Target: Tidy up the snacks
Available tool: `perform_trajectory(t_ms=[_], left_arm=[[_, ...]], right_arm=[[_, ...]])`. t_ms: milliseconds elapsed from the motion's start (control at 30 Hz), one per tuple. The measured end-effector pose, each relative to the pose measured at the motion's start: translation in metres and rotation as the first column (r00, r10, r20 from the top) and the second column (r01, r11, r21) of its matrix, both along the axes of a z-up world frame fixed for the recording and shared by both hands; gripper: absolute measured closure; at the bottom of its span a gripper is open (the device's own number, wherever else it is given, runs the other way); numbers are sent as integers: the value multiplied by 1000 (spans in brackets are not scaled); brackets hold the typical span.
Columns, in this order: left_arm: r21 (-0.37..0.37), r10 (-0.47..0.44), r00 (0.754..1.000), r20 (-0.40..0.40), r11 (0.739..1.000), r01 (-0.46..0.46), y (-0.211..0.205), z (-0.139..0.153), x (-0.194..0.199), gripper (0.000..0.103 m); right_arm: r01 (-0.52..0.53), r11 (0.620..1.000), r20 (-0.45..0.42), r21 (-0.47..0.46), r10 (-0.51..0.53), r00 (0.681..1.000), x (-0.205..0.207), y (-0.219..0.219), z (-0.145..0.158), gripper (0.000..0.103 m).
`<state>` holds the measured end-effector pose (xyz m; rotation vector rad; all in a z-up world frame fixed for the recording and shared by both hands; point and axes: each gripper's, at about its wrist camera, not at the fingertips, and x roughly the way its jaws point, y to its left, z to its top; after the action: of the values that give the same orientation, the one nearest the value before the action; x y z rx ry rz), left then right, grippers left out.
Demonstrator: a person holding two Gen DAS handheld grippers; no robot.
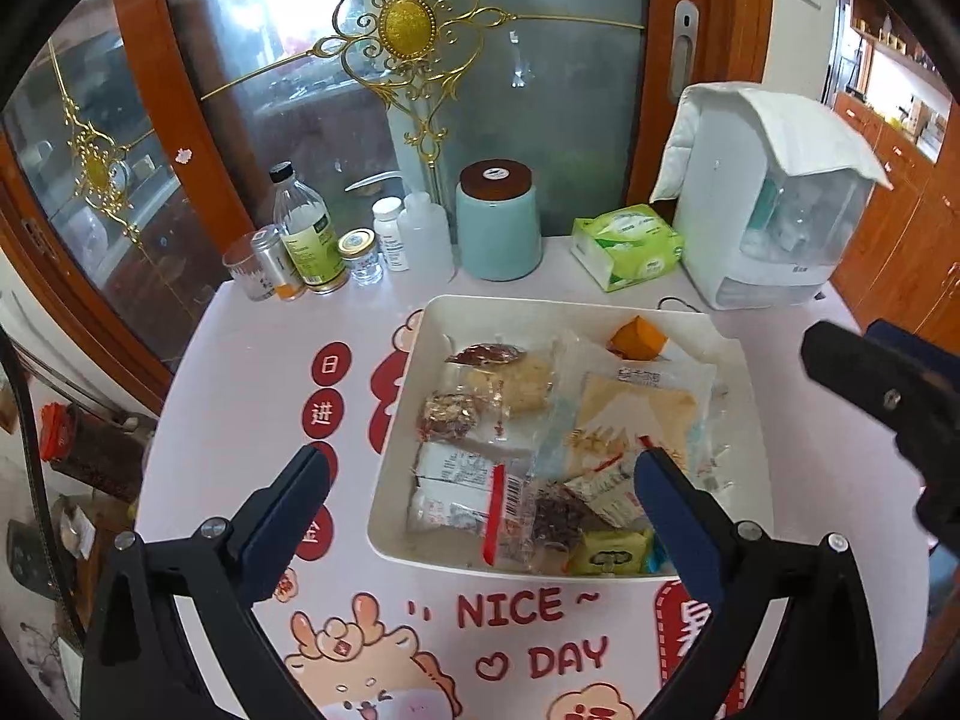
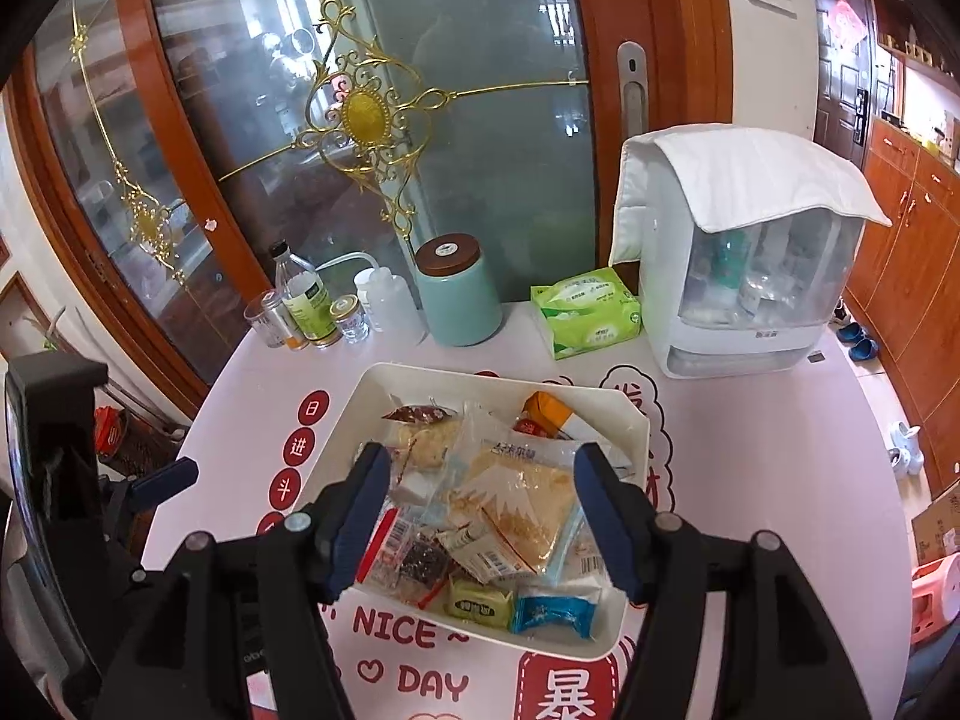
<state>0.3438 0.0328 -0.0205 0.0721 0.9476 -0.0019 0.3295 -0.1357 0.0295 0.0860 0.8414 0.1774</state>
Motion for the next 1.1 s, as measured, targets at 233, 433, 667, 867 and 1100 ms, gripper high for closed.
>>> perform_trajectory(t_ms=[233,433,667,867,1100], left_arm=[[-19,-3,1000,15,1000,3,-2,5,-30,2],[-33,13,1000,-1,999,-13,-1,-20,-99,2],[-53,18,999,-41,998,-20,-1,-45,-187,2],[-63,55,998,-35,996,-57,2,-40,-256,2],[-25,48,999,1,999,-48,-10,-18,-310,2]], right_arm=[[-5,1000,-6,8,5,1000,-23,-3,-4,38],[-27,999,-45,25,28,999,-76,-9,-34,38],[-21,997,-101,74,28,995,-155,-23,-69,38],[-19,998,-138,67,28,990,-228,-30,-84,38],[1,998,-153,64,9,988,-281,-37,-75,38]])
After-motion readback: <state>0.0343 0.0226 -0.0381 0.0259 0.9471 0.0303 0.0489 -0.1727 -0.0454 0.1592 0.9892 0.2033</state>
